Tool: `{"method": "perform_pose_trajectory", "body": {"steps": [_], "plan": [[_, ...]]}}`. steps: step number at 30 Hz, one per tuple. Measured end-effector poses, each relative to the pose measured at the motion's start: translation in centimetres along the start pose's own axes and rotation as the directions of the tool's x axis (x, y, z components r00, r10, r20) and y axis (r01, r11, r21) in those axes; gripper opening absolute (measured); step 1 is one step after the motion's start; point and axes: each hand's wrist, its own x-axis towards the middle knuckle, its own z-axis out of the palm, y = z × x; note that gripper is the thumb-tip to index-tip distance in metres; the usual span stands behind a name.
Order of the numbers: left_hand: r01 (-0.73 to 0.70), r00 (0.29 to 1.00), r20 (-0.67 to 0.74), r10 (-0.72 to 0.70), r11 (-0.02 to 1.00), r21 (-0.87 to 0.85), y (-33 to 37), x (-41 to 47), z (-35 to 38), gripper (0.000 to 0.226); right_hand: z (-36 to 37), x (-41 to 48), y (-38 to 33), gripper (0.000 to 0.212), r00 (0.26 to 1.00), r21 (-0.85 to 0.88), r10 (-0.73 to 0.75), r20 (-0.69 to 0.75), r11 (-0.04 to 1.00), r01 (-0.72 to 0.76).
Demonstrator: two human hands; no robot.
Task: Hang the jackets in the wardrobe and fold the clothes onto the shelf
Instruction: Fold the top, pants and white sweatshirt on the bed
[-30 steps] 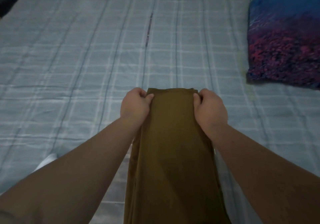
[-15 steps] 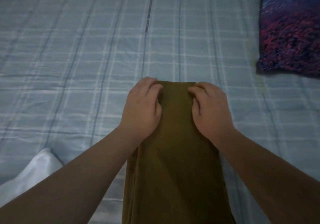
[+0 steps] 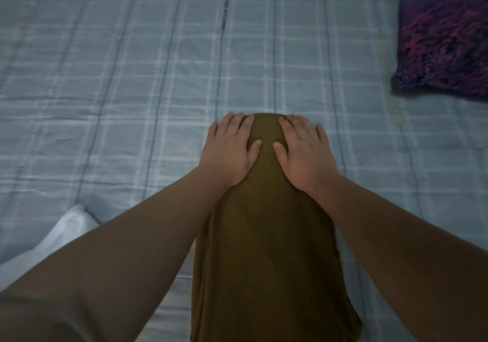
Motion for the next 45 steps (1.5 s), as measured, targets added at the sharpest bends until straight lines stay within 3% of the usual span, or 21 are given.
{"method": "perform_pose_trajectory", "body": {"steps": [3,8,13,16,21,26,32,35,38,45], "plan": [[0.002,0.999,0.044,0.001,0.998,-0.070,0.1,0.0,-1.1,0.068,-1.1,-0.6,0.1,0.067,1.000,0.027,-0.019,0.020,0.999,0.018],[-0.019,0.999,-0.035,0.016,0.996,-0.091,1.1,-2.8,-3.4,0.068,-4.1,-6.8,-1.9,0.059,0.984,0.123,-0.115,-0.138,0.984,0.132],[-0.179,0.977,-0.150,0.153,0.968,-0.174,3.3,-12.8,-4.1,0.063,-4.9,-18.1,-4.0,0.060,0.970,0.118,-0.242,-0.005,0.963,0.241],[-0.290,0.957,-0.050,0.286,0.952,-0.094,4.4,-21.3,-2.4,0.067,-3.1,-24.6,-4.2,0.068,0.937,0.046,-0.337,0.087,0.941,0.334],[-0.442,0.877,0.245,0.413,0.894,0.075,4.4,-29.2,-0.1,0.091,-1.1,-30.4,-3.6,0.086,0.856,-0.063,-0.426,0.293,0.885,0.462],[-0.455,0.854,0.347,0.388,0.881,0.133,3.0,-30.6,1.1,0.100,-0.7,-31.5,-2.7,0.089,0.846,-0.130,-0.385,0.368,0.880,0.457],[-0.444,0.857,0.371,0.358,0.878,0.179,3.5,-30.6,1.1,0.096,0.5,-31.9,-3.3,0.069,0.920,-0.188,-0.273,0.282,0.924,0.333],[-0.409,0.887,0.316,0.337,0.890,0.200,4.2,-30.7,1.0,0.082,1.2,-32.1,-3.6,0.069,0.934,-0.188,-0.255,0.249,0.934,0.305],[-0.408,0.887,0.329,0.324,0.883,0.232,4.7,-31.3,1.1,0.070,1.5,-32.2,-3.3,0.070,0.939,-0.216,-0.261,0.224,0.926,0.309],[-0.385,0.862,0.431,0.266,0.897,0.217,5.7,-34.7,-0.1,0.073,0.1,-35.2,-3.8,0.066,0.907,-0.233,-0.305,0.290,0.897,0.376]]}}
